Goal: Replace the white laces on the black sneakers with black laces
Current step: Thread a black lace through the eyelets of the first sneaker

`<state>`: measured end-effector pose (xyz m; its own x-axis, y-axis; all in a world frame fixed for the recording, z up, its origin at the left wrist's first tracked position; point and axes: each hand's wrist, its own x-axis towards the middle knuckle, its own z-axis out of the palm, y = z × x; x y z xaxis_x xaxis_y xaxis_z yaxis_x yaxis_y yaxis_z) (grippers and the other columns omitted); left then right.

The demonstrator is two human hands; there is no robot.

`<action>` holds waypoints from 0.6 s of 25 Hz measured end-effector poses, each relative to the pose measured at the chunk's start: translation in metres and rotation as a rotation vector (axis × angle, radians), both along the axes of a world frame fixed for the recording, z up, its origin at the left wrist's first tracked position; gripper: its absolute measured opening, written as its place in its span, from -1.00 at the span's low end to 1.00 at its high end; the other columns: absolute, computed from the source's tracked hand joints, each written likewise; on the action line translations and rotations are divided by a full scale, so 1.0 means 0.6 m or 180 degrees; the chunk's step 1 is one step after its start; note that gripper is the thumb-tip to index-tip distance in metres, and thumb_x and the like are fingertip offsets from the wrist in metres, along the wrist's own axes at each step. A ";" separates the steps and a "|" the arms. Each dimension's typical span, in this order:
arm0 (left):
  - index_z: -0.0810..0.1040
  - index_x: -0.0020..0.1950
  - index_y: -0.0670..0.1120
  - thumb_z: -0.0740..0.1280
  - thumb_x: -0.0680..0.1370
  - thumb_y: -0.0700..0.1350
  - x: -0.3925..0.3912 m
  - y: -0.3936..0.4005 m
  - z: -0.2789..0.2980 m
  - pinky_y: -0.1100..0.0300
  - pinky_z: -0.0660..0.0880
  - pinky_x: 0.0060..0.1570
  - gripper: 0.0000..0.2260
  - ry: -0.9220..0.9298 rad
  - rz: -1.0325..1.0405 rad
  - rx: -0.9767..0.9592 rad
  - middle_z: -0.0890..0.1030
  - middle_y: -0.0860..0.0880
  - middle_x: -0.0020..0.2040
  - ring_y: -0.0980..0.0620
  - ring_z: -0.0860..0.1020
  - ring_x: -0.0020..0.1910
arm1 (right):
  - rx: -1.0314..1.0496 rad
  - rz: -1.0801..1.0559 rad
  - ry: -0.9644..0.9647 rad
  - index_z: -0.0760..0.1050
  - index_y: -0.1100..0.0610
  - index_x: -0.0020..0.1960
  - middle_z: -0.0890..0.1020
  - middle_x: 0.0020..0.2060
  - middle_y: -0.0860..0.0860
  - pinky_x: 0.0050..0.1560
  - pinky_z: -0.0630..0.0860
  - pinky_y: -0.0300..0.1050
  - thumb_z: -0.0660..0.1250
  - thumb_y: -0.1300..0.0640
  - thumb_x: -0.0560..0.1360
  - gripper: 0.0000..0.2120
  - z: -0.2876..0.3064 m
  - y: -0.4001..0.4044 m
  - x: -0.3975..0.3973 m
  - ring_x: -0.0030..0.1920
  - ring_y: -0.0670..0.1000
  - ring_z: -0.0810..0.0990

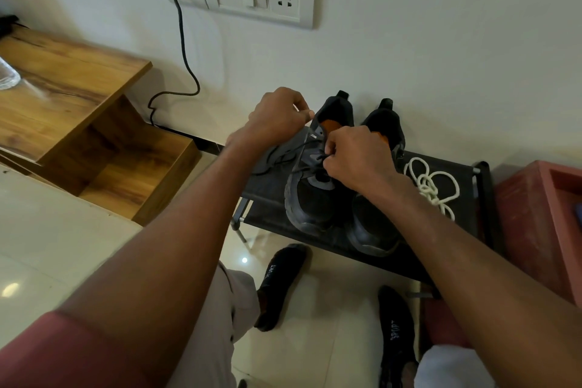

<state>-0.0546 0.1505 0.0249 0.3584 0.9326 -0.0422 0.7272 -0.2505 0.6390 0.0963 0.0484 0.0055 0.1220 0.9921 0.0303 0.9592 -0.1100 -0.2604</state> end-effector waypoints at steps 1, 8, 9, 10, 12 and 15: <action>0.68 0.01 0.02 0.42 0.59 0.05 0.006 -0.005 -0.001 -0.10 0.59 0.14 -0.87 0.0049 -0.0101 0.0002 0.67 -0.01 0.00 -0.06 0.62 0.05 | 0.0067 -0.0013 -0.0034 0.65 0.08 -0.04 0.66 -0.21 0.02 -0.20 0.58 -0.07 0.41 0.08 0.57 -0.91 -0.006 -0.002 0.001 -0.23 0.03 0.63; 0.69 0.12 -0.04 0.32 0.64 -0.10 0.013 -0.005 -0.007 0.07 0.51 -0.04 -0.84 0.0312 -0.0364 -0.0047 0.64 -0.03 0.02 -0.05 0.61 0.00 | 0.0120 -0.0112 0.0112 0.51 0.04 -0.30 0.54 -0.43 -0.05 -0.29 0.49 -0.11 0.35 -0.34 0.56 -0.51 -0.014 0.001 -0.010 -0.38 -0.05 0.54; 0.69 0.12 -0.05 0.31 0.64 -0.10 0.012 -0.006 -0.008 0.06 0.52 -0.03 -0.83 0.0321 -0.0363 -0.0057 0.64 -0.02 0.01 -0.06 0.61 0.00 | 0.0112 -0.0066 0.0027 0.50 0.04 -0.29 0.53 -0.41 -0.05 -0.25 0.53 -0.08 0.38 -0.34 0.54 -0.52 -0.014 0.000 -0.019 -0.35 -0.04 0.57; 0.69 0.13 -0.06 0.31 0.64 -0.11 0.011 -0.006 -0.007 0.06 0.53 -0.02 -0.82 0.0303 -0.0363 -0.0060 0.64 -0.03 0.00 -0.06 0.61 0.00 | 0.0093 -0.0023 -0.0005 0.49 0.05 -0.28 0.53 -0.38 -0.04 -0.20 0.56 -0.04 0.42 -0.27 0.53 -0.56 -0.017 -0.001 -0.026 -0.30 0.00 0.60; 0.69 0.13 -0.07 0.32 0.65 -0.11 0.009 -0.007 -0.006 0.12 0.50 -0.08 -0.83 0.0200 -0.0334 -0.0072 0.65 -0.04 -0.02 -0.05 0.61 -0.01 | 0.0009 -0.0054 0.0065 0.47 0.07 -0.23 0.52 -0.33 -0.01 -0.19 0.58 -0.01 0.47 -0.08 0.54 -0.68 -0.022 -0.003 -0.037 -0.25 0.07 0.62; 0.69 0.13 -0.07 0.30 0.66 -0.12 0.010 -0.008 -0.003 0.27 0.39 -0.22 -0.83 -0.0009 -0.0291 -0.0113 0.68 -0.01 -0.08 0.06 0.59 -0.10 | -0.0263 -0.0413 0.0520 0.57 0.14 -0.19 0.60 -0.30 0.06 -0.25 0.58 -0.03 0.47 0.01 0.52 -0.78 -0.016 0.001 -0.032 -0.24 0.10 0.64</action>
